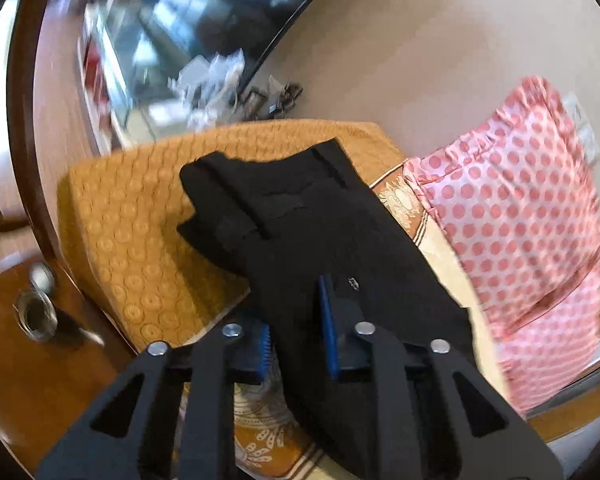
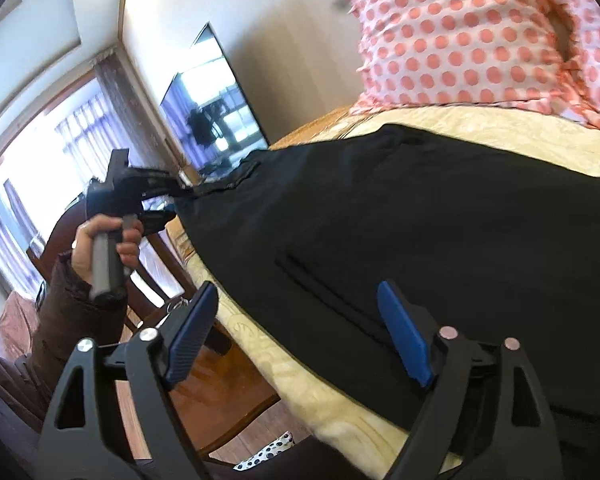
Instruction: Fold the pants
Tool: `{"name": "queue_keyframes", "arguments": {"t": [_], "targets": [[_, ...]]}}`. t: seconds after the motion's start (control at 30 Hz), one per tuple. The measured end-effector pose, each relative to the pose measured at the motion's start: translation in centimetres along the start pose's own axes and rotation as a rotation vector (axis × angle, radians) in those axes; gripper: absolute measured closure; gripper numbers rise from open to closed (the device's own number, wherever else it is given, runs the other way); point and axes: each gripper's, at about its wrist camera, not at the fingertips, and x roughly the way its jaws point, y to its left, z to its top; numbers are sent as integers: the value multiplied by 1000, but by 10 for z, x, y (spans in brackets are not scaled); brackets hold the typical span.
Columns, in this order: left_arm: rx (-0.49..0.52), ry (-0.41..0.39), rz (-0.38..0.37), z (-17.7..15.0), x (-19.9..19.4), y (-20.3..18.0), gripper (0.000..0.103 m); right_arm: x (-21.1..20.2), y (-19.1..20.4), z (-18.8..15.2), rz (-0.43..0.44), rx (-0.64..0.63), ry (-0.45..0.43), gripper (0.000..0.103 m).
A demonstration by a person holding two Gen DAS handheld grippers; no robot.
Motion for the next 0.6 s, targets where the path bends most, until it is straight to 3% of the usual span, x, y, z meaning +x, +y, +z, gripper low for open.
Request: {"name": "queue_keyframes", "arguments": {"t": [0.13,0.3,0.37,0.47,0.5,0.6], "targets": [[243,-134,19,-12,-29,-66,88,-44,-19,-5,-48,41,-86,20],[541,-186,-174,-54,-68,-178,91,-111,-53,-17,-181,120,-220,17],[704,-157,-306,-98,-81,-234,96,-138,-70,-24,-250,173,-273,17],[883,-77,-454,-163,-83,-279,96,-168,-91,-37,-339,250,-325,17],[966,-8,-510,-197,-80,-292,96,-176,-95,-41,-359,270,-338,17],[1135,142,-578,-270,-65,-303,96,-196,-108,-55,-420,315,-360,17]]}}
